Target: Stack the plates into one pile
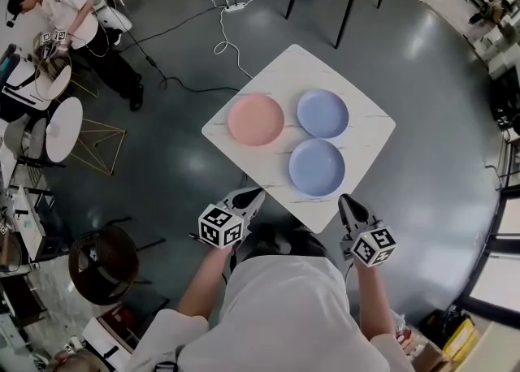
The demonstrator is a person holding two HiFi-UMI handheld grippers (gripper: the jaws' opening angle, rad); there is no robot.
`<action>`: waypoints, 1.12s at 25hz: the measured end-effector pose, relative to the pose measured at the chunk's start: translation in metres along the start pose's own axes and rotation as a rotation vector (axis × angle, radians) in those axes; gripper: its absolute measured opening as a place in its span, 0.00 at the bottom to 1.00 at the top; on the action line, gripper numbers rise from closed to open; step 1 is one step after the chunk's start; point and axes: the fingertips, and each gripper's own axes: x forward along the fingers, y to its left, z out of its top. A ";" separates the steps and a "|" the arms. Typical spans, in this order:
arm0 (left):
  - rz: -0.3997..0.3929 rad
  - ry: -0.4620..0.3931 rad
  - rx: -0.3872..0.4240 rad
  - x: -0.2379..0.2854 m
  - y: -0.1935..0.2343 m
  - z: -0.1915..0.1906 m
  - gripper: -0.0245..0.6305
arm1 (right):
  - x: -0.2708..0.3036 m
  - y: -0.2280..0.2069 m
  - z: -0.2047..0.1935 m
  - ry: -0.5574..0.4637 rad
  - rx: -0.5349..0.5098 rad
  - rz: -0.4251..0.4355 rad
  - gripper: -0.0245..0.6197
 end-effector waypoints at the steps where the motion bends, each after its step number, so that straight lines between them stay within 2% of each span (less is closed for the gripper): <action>1: 0.002 0.001 -0.003 0.003 0.002 0.001 0.06 | 0.002 -0.003 -0.001 0.003 0.003 0.000 0.09; 13: 0.070 -0.002 -0.050 0.057 0.029 0.021 0.06 | 0.056 -0.048 0.010 0.048 0.020 0.086 0.09; 17: 0.110 0.009 -0.097 0.081 0.051 0.021 0.06 | 0.077 -0.062 0.013 0.073 0.021 0.112 0.09; 28: 0.211 0.078 -0.179 0.130 0.135 0.004 0.06 | 0.115 -0.095 -0.018 0.181 0.065 0.156 0.09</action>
